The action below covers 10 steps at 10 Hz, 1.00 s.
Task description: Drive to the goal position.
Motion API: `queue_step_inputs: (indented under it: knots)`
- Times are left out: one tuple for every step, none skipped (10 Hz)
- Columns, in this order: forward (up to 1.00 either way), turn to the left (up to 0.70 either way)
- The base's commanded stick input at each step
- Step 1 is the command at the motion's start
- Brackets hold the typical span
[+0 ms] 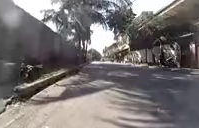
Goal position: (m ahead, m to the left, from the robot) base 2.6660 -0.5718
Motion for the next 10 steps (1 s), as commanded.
queue_step_inputs:
  knots:
    - [0.70,-0.02]
    - [0.70,-0.02]
    - [0.70,-0.02]
    - [0.70,-0.02]
    - [0.70,-0.02]
    - [0.70,-0.02]
    - [0.70,0.00]
    - [0.70,0.00]
    - [0.70,0.00]
    - [0.70,0.00]
